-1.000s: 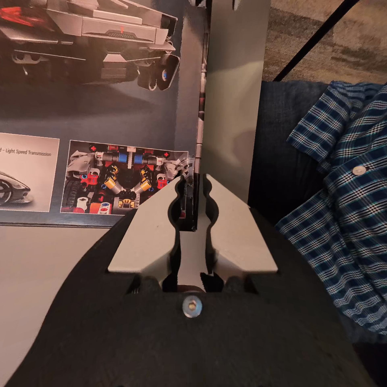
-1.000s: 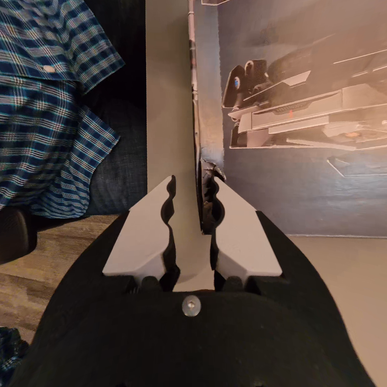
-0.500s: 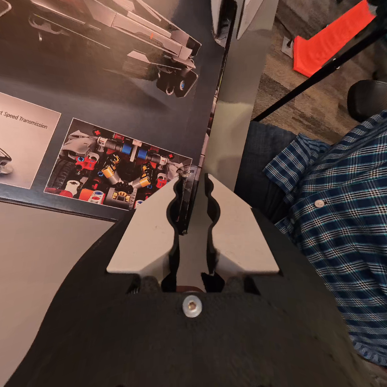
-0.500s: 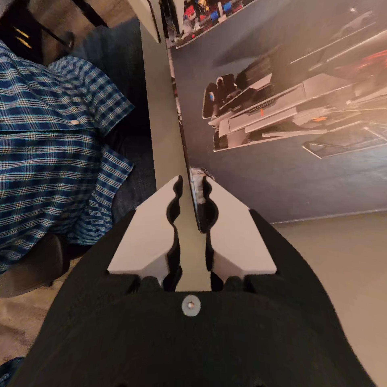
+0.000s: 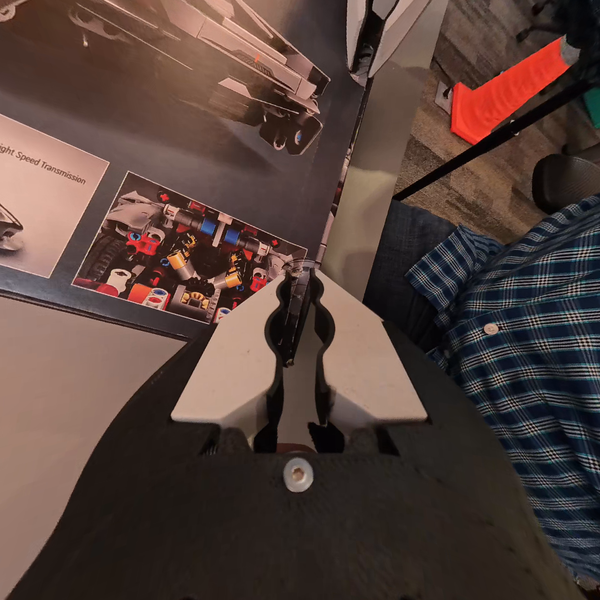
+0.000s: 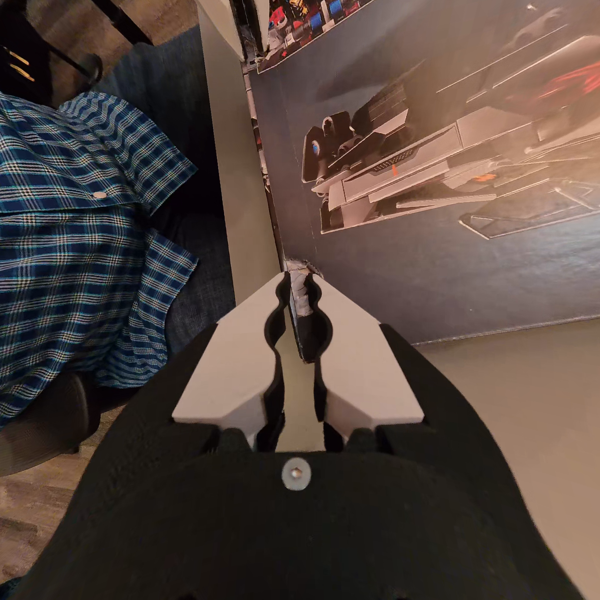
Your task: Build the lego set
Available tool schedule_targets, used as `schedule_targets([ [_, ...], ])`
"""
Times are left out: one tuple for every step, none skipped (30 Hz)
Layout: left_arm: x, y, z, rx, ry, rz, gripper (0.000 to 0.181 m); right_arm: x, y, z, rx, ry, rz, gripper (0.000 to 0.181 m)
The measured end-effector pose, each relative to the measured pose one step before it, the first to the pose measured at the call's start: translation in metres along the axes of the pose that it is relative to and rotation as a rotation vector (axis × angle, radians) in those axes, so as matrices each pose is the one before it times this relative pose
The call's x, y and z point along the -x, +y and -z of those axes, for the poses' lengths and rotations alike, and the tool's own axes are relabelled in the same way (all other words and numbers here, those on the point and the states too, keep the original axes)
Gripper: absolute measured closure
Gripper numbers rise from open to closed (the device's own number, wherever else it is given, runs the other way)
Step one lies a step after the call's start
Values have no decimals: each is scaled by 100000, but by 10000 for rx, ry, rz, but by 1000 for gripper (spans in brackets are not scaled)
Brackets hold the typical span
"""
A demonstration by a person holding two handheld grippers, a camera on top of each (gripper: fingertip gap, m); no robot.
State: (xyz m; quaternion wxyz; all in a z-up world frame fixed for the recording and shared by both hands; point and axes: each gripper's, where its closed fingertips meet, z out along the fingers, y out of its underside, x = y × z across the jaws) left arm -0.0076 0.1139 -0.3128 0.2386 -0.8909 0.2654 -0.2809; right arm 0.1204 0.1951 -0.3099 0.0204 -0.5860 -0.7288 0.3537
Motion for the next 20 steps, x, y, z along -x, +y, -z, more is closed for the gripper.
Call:
schedule_targets([
  [-7,-6,-20,46,-18,-63,172,-5,-2,-19,-36,-38,-21,173],
  [-12,4,-11,53,-42,-74,172,8,11,-4,-14,-6,9,173],
  [3,3,-2,40,-30,-31,172,6,-2,8,-7,14,89,173],
  [6,-3,-8,12,22,63,172,16,2,-8,2,-24,49,173],
  [7,20,-7,-11,53,41,172,22,-9,-12,14,-57,11,173],
  [-5,2,-14,-22,80,46,172,11,3,-12,15,-19,83,173],
  [-11,0,-15,-21,116,92,172,2,-7,-2,8,-52,9,174],
  [-1,3,-7,-19,150,89,172,-7,-3,-17,-12,-81,-32,174],
  [2,19,-20,-7,121,9,172,6,5,0,-38,-80,-19,174],
  [-2,4,-12,27,10,-98,173,2,11,-11,-43,-69,-23,174],
  [-9,-9,-8,48,-54,-149,173,3,0,6,-41,-22,27,174],
  [-3,2,0,31,-25,-97,173,-1,-1,-11,-21,-23,-13,174],
  [8,8,-20,11,28,20,173,5,6,-7,-1,1,21,174],
  [4,21,-5,-10,2,-40,173,16,2,-9,12,13,36,174],
  [0,1,-5,-3,-33,-63,173,-7,-9,-5,27,16,53,174],
  [0,11,1,18,-52,-84,173,-1,-5,-16,20,26,70,174],
  [-48,4,-7,25,-51,-136,173,12,13,-12,6,0,36,174],
  [-23,-1,-2,20,-57,-149,173,1,-4,-6,-3,-3,53,174],
  [-17,7,-9,23,-26,-63,173,-4,3,-17,-18,3,34,174],
  [5,13,-28,9,-28,-98,173,6,26,-20,-28,-1,20,174],
])
